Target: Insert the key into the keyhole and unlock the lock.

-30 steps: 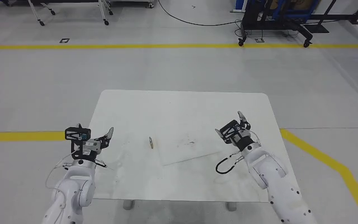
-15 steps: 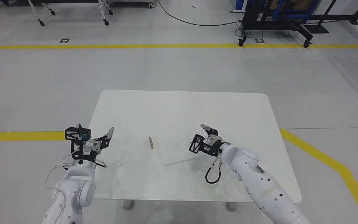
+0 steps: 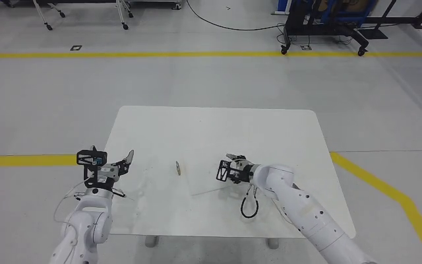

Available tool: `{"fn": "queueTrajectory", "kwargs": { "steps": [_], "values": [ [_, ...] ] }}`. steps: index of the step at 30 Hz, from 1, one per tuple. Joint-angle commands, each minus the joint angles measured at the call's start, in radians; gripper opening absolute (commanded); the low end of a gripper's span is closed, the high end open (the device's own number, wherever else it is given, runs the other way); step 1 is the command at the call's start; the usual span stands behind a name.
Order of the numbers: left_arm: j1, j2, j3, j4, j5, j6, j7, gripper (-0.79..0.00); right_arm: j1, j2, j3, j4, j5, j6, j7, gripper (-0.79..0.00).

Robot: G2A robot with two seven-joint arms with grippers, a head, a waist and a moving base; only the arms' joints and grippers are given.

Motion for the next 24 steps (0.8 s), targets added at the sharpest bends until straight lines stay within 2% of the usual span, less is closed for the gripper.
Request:
{"fn": "queueTrajectory", "kwargs": {
  "steps": [1, 11, 14, 20, 24],
  "values": [
    [0.000, 0.000, 0.000, 0.000, 0.000, 0.000, 0.000, 0.000, 0.009, -0.003, -0.008, 0.009, 0.006, 0.005, 0.005, -0.311],
    [0.000, 0.000, 0.000, 0.000, 0.000, 0.000, 0.000, 0.000, 0.040, -0.013, -0.035, 0.041, 0.027, -0.013, 0.019, -0.603],
    [0.000, 0.000, 0.000, 0.000, 0.000, 0.000, 0.000, 0.000, 0.041, -0.014, -0.032, 0.044, 0.035, -0.012, 0.022, -0.773],
    [0.000, 0.000, 0.000, 0.000, 0.000, 0.000, 0.000, 0.000, 0.031, -0.009, -0.014, 0.033, 0.046, -0.013, 0.011, -0.785],
    [0.000, 0.000, 0.000, 0.000, 0.000, 0.000, 0.000, 0.000, -0.020, 0.009, 0.027, -0.039, 0.016, -0.013, -0.029, -0.785]
  ]
}}
